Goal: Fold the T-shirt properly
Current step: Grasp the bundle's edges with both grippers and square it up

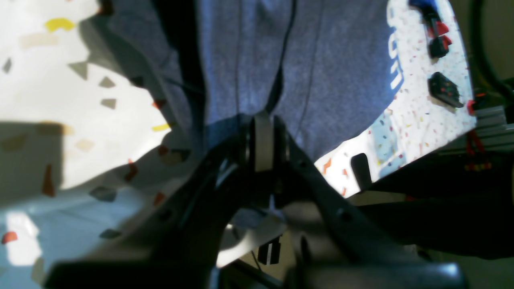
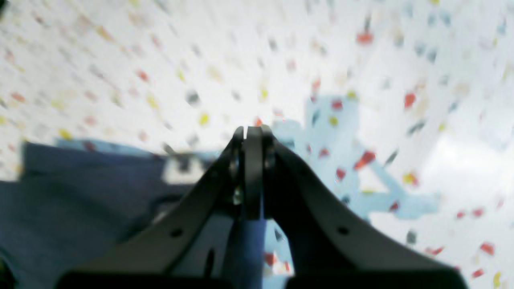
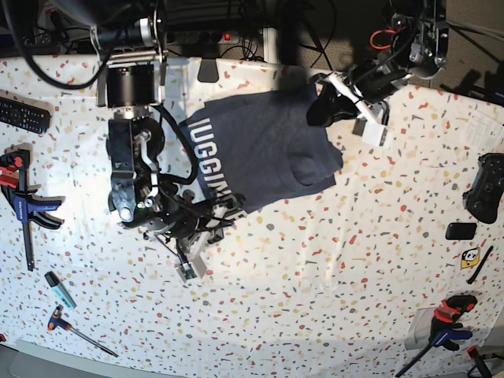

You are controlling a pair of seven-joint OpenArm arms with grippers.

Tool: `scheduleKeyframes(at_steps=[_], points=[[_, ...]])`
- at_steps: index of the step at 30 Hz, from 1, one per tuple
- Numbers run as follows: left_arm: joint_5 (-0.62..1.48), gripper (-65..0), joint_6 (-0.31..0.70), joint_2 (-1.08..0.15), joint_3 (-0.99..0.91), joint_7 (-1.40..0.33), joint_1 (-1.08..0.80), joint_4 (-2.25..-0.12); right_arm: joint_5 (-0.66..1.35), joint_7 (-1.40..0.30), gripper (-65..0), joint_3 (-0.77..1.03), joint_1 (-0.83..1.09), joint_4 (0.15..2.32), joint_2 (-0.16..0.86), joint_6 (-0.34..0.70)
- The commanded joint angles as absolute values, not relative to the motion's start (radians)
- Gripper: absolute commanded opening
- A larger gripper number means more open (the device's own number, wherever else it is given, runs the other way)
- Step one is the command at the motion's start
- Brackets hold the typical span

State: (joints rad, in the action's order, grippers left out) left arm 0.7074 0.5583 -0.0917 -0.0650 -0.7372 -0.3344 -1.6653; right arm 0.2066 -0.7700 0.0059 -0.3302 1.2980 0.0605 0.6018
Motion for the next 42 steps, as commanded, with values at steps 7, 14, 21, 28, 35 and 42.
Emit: scheduleKeyframes(at_steps=[7, 14, 21, 28, 35, 42], points=[[0.574, -65.0, 0.569, -0.095, -0.031, -0.597, -0.258, -1.402, 0.173, -0.765, -65.0, 0.006, -0.315, 1.273, 0.084, 0.622], [0.504, -65.0, 0.568, -0.104, -0.032, -0.574, -0.077, -1.198, 0.099, -0.704, -65.0, 0.006, -0.201, 1.320, 0.110, 0.621], [0.379, -65.0, 0.560, -0.087, -0.031, -0.531, 0.141, -1.141, 0.078, -0.679, -65.0, 0.013, -0.079, 1.482, 0.111, 0.602], [0.337, -65.0, 0.550, -0.043, -0.031, -0.560, 0.227, -1.126, 0.081, -0.620, -65.0, 0.070, 0.077, 1.600, 0.085, 0.603], [0.373, -65.0, 0.543, -0.018, -0.029, -0.603, 0.383, -1.044, 0.081, -0.621, -65.0, 0.070, 0.121, 1.654, 0.056, 0.603], [0.355, -65.0, 0.543, 0.000, -0.028, -0.523, 0.469, -0.978, 0.082, -0.580, -65.0, 0.069, 0.120, 1.657, 0.042, 0.604]])
